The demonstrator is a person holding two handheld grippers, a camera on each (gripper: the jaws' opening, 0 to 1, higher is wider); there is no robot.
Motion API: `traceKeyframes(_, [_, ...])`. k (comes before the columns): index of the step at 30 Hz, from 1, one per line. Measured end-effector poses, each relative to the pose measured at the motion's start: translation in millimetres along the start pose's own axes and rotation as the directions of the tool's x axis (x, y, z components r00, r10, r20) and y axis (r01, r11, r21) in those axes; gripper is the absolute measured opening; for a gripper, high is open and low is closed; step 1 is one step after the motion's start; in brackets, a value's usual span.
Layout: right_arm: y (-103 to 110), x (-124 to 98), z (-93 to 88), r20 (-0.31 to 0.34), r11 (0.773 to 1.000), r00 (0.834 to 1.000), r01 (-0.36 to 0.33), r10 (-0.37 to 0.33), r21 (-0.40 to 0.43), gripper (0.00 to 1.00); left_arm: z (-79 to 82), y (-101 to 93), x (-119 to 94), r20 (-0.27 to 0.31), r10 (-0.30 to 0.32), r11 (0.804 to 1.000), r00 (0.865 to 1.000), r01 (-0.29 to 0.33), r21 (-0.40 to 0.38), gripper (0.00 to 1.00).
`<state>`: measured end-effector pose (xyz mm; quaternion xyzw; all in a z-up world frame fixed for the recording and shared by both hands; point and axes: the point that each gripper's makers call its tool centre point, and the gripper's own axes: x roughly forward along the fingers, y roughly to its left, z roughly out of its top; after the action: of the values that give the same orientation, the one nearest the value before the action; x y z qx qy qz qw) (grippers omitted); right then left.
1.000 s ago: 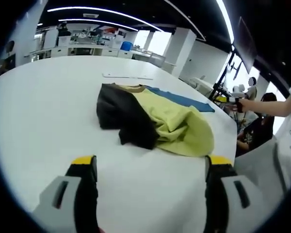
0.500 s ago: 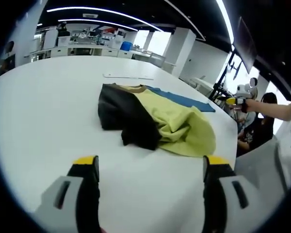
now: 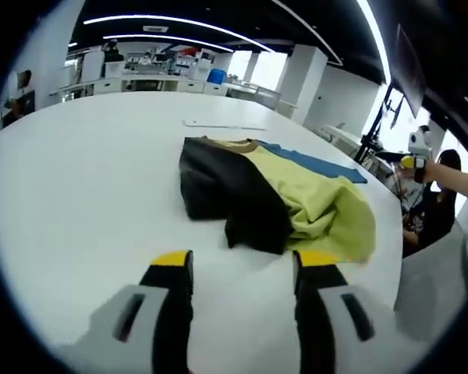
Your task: Fold the garment on the visible template until the final outline fits inside the template.
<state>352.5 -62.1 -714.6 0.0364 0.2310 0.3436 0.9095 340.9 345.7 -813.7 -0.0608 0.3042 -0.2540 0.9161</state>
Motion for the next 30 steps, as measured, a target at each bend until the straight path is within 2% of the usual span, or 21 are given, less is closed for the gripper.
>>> traceKeyframes(3, [5.2, -1.3, 4.0, 0.021, 1.0, 1.0, -0.012, 0.011, 0.021, 0.99, 0.5, 12.4, 6.8, -0.005, 0.056, 0.998, 0.998, -0.056, 0.016, 0.31])
traceKeyframes(5, [12.2, -3.1, 8.6, 0.044, 0.999, 0.999, -0.021, 0.019, 0.028, 0.99, 0.4, 12.5, 9.6, -0.008, 0.065, 0.998, 0.998, -0.065, 0.023, 0.24])
traceKeyframes(8, [14.4, -5.3, 11.5, 0.062, 0.999, 0.998, -0.022, 0.02, 0.032, 0.99, -2.1, 11.6, 17.4, -0.019, 0.059, 0.998, 0.998, -0.059, 0.012, 0.22])
traceKeyframes(11, [15.5, -8.2, 9.8, 0.067, 0.999, 0.998, -0.021, 0.018, 0.036, 0.99, -5.1, 10.2, 21.2, -0.031, 0.057, 0.998, 0.998, -0.056, 0.035, 0.21])
traceKeyframes(26, [18.5, -24.7, -13.8, 0.049, 0.995, 0.999, 0.006, -0.011, 0.096, 0.99, -3.8, 9.2, 35.1, -0.038, 0.075, 0.994, 0.996, -0.072, 0.078, 0.07])
traceKeyframes(28, [19.5, -24.4, -15.8, 0.049, 0.995, 0.999, 0.007, -0.012, 0.101, 0.99, -3.9, 7.3, 36.1, -0.032, 0.058, 0.997, 0.998, -0.056, 0.046, 0.04])
traceKeyframes(30, [21.6, -23.1, -18.0, 0.047, 0.994, 0.999, 0.008, -0.013, 0.105, 0.99, -2.7, 1.2, 37.0, -0.013, 0.034, 0.998, 0.999, -0.034, -0.05, 0.0])
